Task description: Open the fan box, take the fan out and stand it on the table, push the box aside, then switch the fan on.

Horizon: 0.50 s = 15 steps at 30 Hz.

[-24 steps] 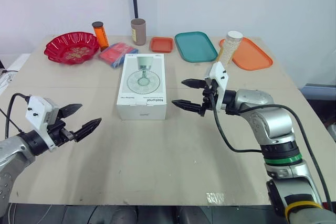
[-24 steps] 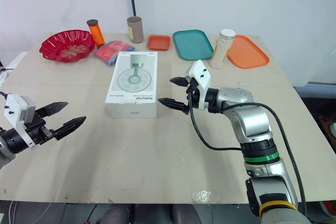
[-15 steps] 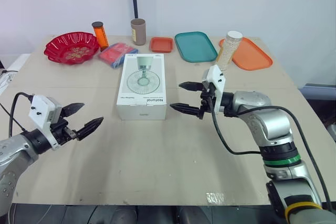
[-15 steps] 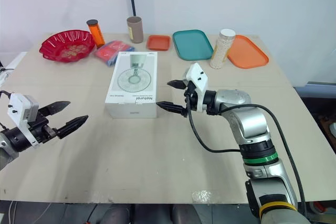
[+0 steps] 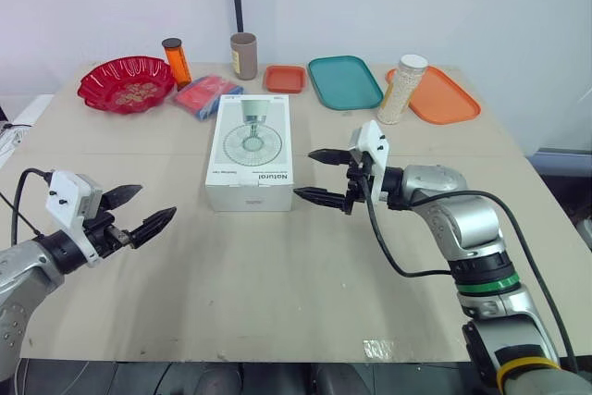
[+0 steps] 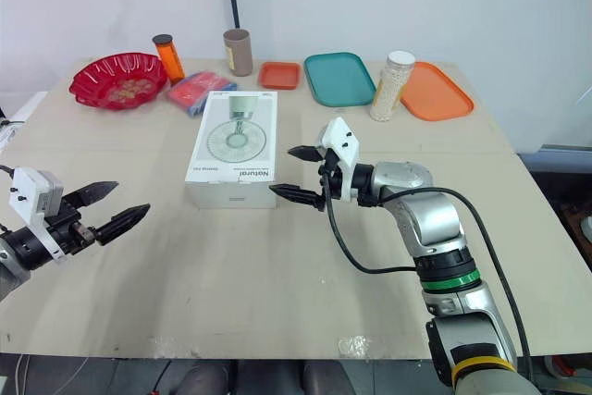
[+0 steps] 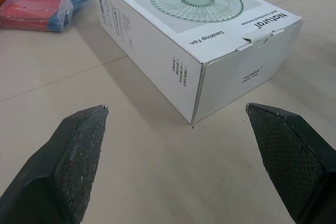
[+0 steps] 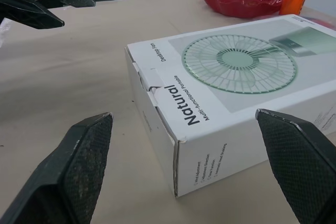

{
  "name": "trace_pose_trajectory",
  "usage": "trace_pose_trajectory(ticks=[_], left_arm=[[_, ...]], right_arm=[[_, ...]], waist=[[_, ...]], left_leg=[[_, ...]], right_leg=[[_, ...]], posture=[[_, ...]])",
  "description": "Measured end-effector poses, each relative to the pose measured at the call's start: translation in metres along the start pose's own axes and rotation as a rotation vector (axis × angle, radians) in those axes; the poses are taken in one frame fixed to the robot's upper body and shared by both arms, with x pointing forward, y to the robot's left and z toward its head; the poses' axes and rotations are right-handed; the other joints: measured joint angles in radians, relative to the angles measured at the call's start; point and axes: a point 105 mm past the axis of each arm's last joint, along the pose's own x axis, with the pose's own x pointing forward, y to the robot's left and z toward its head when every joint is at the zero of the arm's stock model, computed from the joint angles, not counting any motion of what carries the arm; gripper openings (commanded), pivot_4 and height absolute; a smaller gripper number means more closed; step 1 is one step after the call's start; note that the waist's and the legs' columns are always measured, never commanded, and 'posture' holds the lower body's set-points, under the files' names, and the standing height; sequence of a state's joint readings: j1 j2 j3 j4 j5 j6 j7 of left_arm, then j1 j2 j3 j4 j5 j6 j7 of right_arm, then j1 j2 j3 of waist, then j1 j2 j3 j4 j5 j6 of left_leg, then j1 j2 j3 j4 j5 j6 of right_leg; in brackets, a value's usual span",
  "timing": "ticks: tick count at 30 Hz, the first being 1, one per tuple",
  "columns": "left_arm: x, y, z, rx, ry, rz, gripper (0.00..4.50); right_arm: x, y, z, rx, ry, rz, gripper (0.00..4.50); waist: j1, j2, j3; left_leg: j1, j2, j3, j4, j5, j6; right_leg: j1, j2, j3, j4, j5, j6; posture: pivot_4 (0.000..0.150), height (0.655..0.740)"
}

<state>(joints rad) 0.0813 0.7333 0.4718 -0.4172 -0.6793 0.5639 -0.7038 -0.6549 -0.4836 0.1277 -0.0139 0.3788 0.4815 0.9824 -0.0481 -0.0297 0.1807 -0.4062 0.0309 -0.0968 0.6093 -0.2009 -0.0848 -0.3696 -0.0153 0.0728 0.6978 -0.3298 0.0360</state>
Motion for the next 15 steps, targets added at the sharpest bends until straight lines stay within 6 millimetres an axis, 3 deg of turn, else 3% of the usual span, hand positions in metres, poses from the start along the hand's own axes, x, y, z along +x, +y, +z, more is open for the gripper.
trace_pose_trajectory(ticks=[9, 11, 12, 15], left_arm=[[0.002, -0.001, 0.005, 0.018, -0.017, 0.015, 4.50], [0.010, 0.001, 0.017, 0.043, -0.057, 0.010, 4.50], [0.019, 0.005, 0.029, 0.066, -0.099, 0.014, 3.89], [0.030, 0.010, 0.040, 0.080, -0.143, 0.017, 3.37]], right_arm=[[0.006, 0.002, -0.002, -0.007, 0.005, 0.024, 4.44], [0.007, 0.000, 0.000, -0.013, 0.000, 0.022, 4.44], [0.010, 0.000, 0.001, -0.015, -0.007, 0.025, 4.50], [0.011, -0.001, 0.002, -0.017, -0.009, 0.024, 4.50]], waist=[[0.000, 0.000, 0.000], [0.000, 0.000, 0.000], [0.002, 0.000, 0.000], [0.002, 0.000, 0.000]], left_leg=[[0.000, 0.000, 0.000, 0.000, 0.000, 0.000], [0.000, 0.000, -0.001, 0.000, 0.000, 0.000], [0.000, 0.000, -0.001, 0.000, 0.001, -0.001], [0.000, -0.001, -0.001, 0.001, 0.001, -0.001]], right_leg=[[0.000, 0.000, 0.000, 0.000, 0.000, 0.000], [0.000, 0.000, -0.001, 0.000, 0.000, 0.000], [0.001, 0.000, -0.001, 0.000, 0.000, 0.000], [0.001, 0.000, -0.001, 0.000, 0.000, 0.000]], posture=[[0.150, 0.7400], [0.150, 0.7400], [0.150, 0.7400], [0.150, 0.7400]])
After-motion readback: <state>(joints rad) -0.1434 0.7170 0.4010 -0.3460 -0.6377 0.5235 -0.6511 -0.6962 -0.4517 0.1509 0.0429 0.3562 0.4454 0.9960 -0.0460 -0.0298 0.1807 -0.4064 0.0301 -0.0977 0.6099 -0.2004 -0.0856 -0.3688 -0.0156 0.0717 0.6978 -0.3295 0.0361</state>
